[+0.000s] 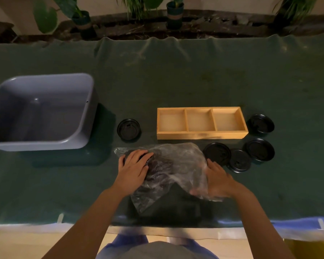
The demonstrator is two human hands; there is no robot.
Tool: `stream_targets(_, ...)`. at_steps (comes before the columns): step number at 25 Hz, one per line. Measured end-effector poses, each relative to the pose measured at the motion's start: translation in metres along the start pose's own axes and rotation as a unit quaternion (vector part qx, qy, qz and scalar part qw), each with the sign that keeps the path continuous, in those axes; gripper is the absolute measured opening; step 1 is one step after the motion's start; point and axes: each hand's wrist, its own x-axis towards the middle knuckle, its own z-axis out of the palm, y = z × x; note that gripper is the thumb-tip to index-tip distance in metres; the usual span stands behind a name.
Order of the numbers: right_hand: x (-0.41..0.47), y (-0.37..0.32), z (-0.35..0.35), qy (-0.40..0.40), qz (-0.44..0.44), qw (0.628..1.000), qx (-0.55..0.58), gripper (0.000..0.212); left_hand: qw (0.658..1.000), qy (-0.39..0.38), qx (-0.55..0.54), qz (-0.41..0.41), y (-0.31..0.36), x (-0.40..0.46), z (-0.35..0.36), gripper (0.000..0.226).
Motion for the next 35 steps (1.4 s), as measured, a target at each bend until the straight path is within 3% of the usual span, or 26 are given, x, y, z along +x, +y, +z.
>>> stream_targets(2,-0.012,-0.007,0.0,0.136,0.006,0.981,0.138,0.06,1.0,0.001,-0.001,0.001,0.001,0.001,0.0,0.043)
stream_targets(3,-0.016,-0.019,-0.002,0.17,0.006,0.959,0.227,0.038,1.0,0.001,-0.003,0.0,0.002,0.002,-0.001,0.043)
stream_targets(4,-0.012,-0.03,-0.005,0.141,0.0,0.94,0.311,0.027,1.0,0.002,-0.004,-0.001,0.003,0.003,-0.001,0.043)
stream_targets(7,-0.015,-0.056,-0.008,-0.118,-0.02,0.908,0.402,0.038,1.0,-0.009,-0.006,-0.005,0.003,0.005,-0.003,0.043)
stream_targets(10,-0.009,-0.062,0.009,-0.215,0.033,0.912,0.349,0.028,1.0,-0.031,-0.003,0.006,-0.003,0.006,-0.006,0.043)
stream_targets(13,-0.005,-0.057,0.016,-0.32,0.142,0.921,0.172,0.028,0.997,-0.069,0.024,0.006,-0.01,0.006,-0.007,0.044)
stream_targets(14,0.004,-0.051,0.017,-0.321,0.127,0.93,0.124,0.034,0.997,-0.074,0.026,-0.008,-0.011,0.006,-0.008,0.044)
stream_targets(15,0.008,-0.045,0.016,-0.254,0.098,0.958,0.093,0.042,0.997,-0.075,0.029,-0.023,-0.011,0.005,-0.008,0.044)
stream_targets(16,0.01,-0.038,0.015,-0.214,0.03,0.966,0.141,0.043,0.996,-0.075,0.033,-0.034,-0.011,0.004,-0.009,0.044)
stream_targets(17,0.005,-0.028,0.011,-0.192,-0.04,0.947,0.254,0.036,0.995,-0.078,0.036,-0.04,-0.011,0.004,-0.01,0.045)
stream_targets(19,0.005,-0.022,0.008,-0.157,-0.011,0.815,0.557,0.026,0.994,-0.1,0.035,-0.04,-0.01,0.003,-0.014,0.053)
stream_targets(20,0.011,-0.03,0.006,-0.124,0.028,0.78,0.613,0.026,0.992,-0.118,0.034,-0.033,-0.009,0.002,-0.017,0.061)
stream_targets(21,0.015,-0.032,0.005,-0.121,0.067,0.774,0.618,0.029,0.99,-0.133,0.039,-0.022,-0.009,0.001,-0.021,0.07)
stream_targets(23,0.017,-0.051,0.009,-0.148,0.117,0.822,0.537,0.041,0.989,-0.14,0.055,0.004,-0.012,-0.003,-0.024,0.082)
stream_targets(26,0.012,-0.079,0.015,-0.17,0.109,0.81,0.55,0.044,0.993,-0.1,0.055,0.016,-0.014,-0.013,-0.025,0.084)
stream_targets(30,0.014,-0.094,0.027,-0.125,0.012,0.847,0.516,0.037,0.995,-0.055,0.08,0.019,-0.015,-0.017,-0.019,0.08)
stream_targets(35,0.026,-0.096,0.022,-0.101,-0.006,0.868,0.487,0.04,0.996,-0.082,-0.012,0.016,-0.018,-0.013,-0.014,0.081)
